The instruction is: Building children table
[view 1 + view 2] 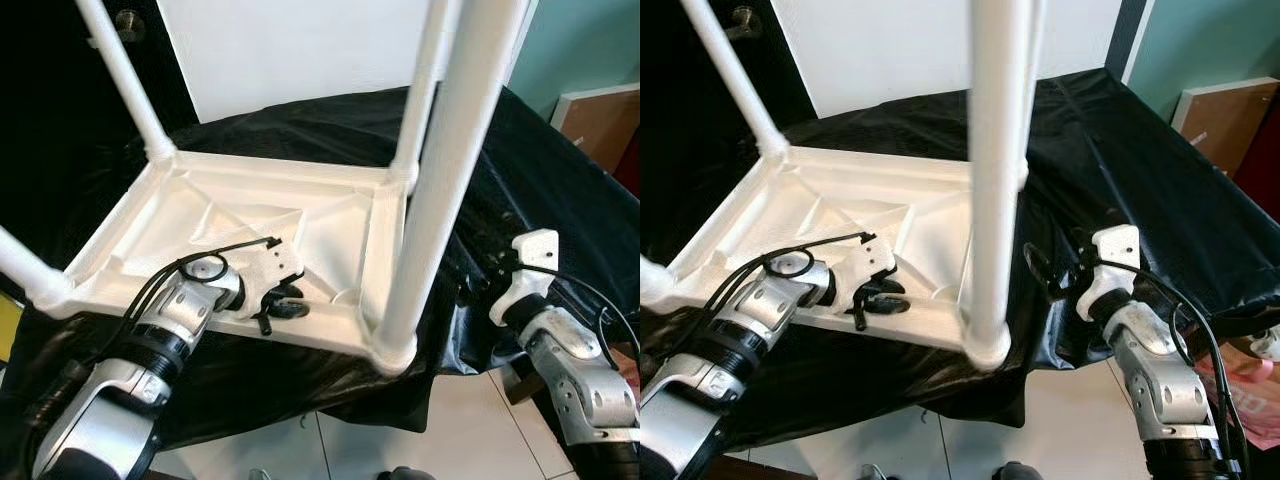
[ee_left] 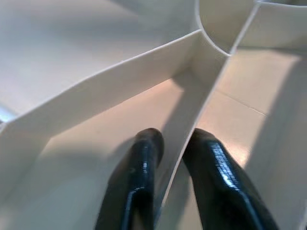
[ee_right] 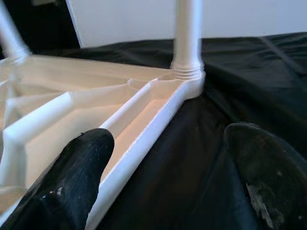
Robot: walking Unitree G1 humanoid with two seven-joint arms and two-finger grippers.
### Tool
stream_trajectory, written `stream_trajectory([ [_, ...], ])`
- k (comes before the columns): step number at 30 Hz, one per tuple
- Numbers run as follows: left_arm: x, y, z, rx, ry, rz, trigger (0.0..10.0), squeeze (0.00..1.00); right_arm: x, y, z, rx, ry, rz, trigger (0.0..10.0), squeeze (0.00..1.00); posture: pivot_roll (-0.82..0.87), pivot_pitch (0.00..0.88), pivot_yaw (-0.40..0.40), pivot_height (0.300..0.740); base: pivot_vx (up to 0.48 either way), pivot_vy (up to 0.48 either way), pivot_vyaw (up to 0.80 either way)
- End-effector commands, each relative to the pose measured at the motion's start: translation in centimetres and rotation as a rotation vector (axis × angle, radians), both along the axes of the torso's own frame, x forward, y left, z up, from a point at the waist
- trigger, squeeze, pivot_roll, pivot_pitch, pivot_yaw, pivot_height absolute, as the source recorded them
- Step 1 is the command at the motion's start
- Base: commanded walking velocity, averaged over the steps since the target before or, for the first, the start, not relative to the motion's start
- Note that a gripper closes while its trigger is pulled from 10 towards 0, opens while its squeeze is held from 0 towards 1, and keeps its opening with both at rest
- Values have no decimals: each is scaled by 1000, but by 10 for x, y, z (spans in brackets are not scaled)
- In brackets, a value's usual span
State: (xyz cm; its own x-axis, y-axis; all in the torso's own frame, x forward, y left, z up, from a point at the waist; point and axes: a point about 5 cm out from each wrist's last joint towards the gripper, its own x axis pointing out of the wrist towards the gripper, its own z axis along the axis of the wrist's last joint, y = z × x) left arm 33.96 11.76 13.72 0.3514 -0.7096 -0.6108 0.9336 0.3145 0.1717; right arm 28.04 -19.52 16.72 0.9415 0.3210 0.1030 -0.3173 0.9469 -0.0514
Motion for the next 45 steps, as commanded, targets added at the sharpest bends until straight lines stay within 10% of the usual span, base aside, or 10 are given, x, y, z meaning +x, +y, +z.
stream_trajectory([
  [1, 20, 9, 6, -72, -126, 317, 0, 0, 6, -7, -1, 3, -3, -84, 10000, 0, -186, 97, 47, 740, 0, 0, 0],
  [15, 27, -16, 14, -207, -215, 424, 10000, 0, 9, -27, -10, 69, 22, -338, 10000, 0, -194, 100, 35, 740, 0, 0, 0],
  [18, 24, -15, 15, -275, -218, 433, 10000, 1000, 3, -24, -16, 102, 30, -347, 10000, 0, -194, 103, 26, 740, 0, 0, 0],
  [22, 22, -13, 22, -343, -269, 439, 10000, 1000, -2, -20, -18, 118, 13, -307, 10000, 0, -190, 105, 18, 740, 0, 0, 0],
  [24, 19, -14, 29, -374, -322, 424, 10000, 0, -3, -20, -18, 131, 9, -289, 10000, 0, -188, 106, 12, 740, 0, 0, 0],
  [28, 14, -14, 37, -445, -352, 420, 10000, 0, -7, -21, -17, 131, 2, -253, 10000, 141, -186, 105, 7, 740, 0, 0, 0],
  [30, 9, -13, 42, -495, -376, 419, 10000, 0, -11, -22, -17, 119, 2, -214, 10000, 1000, -183, 102, 3, 740, 0, 0, 0],
  [43, -28, -11, 40, -632, -299, 345, 10000, 0, -27, -28, -15, 34, 66, 25, 10000, 902, -157, 110, -10, 740, 0, 0, 0],
  [44, -33, -16, 37, -619, -288, 324, 10000, 0, -26, -28, -13, 22, 80, 80, 10000, 0, -151, 109, -8, 740, 0, 0, 0],
  [45, -33, -16, 37, -619, -288, 324, 10000, 0, -26, -28, -13, 22, 80, 80, 10000, 0, -151, 109, -8, 740, 0, 0, 0],
])
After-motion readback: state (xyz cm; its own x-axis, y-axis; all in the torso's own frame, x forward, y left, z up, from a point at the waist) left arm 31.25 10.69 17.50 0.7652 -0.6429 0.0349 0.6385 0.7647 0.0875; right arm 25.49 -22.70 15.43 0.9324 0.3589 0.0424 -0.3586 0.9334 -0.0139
